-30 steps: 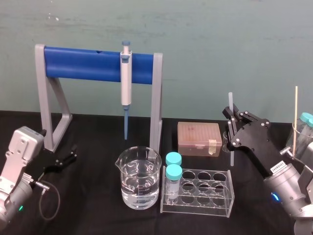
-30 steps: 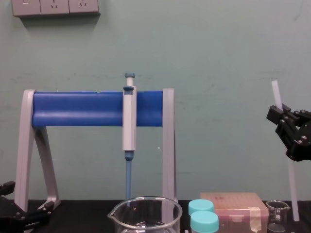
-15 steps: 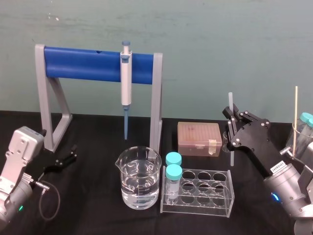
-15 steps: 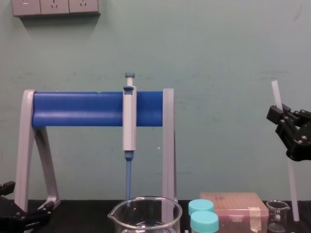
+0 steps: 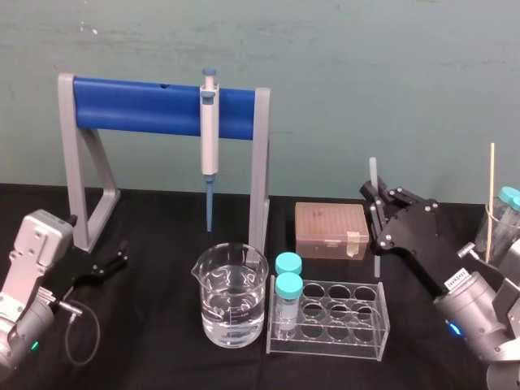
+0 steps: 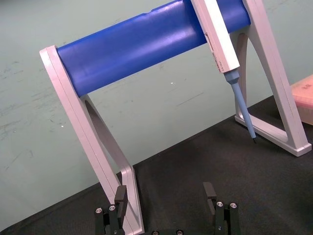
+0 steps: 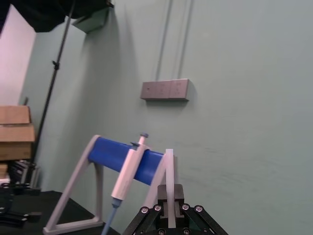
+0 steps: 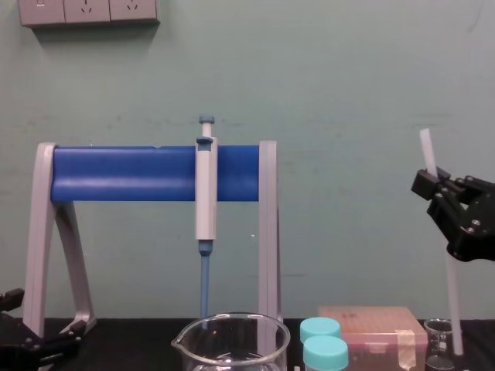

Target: Pick up the stirring rod with one hand, then place it down.

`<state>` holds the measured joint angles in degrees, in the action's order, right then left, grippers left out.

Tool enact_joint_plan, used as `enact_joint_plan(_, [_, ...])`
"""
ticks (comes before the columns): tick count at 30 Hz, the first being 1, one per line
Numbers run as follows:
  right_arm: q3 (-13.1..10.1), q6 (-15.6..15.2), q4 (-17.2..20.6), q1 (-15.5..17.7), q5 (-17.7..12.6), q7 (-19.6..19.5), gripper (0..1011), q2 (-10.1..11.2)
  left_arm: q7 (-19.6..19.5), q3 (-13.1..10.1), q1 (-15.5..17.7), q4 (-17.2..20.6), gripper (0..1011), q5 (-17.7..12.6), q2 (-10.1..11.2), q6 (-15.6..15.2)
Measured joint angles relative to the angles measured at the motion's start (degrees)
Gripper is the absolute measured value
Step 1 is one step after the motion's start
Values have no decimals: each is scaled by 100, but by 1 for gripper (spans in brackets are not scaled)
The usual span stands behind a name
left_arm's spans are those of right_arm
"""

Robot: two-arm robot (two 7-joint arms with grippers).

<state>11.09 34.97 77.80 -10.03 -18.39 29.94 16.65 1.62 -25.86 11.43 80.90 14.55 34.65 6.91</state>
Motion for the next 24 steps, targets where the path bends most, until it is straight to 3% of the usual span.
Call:
enact_joint_plan(10, [112, -138, -75, -39, -231, 320, 71, 18, 0, 0, 0, 0, 1000, 0, 0, 0])
enact_joint_plan(24, [191, -382, -200, -46, -383, 401, 70, 69, 0, 0, 0, 0, 1000, 0, 0, 0])
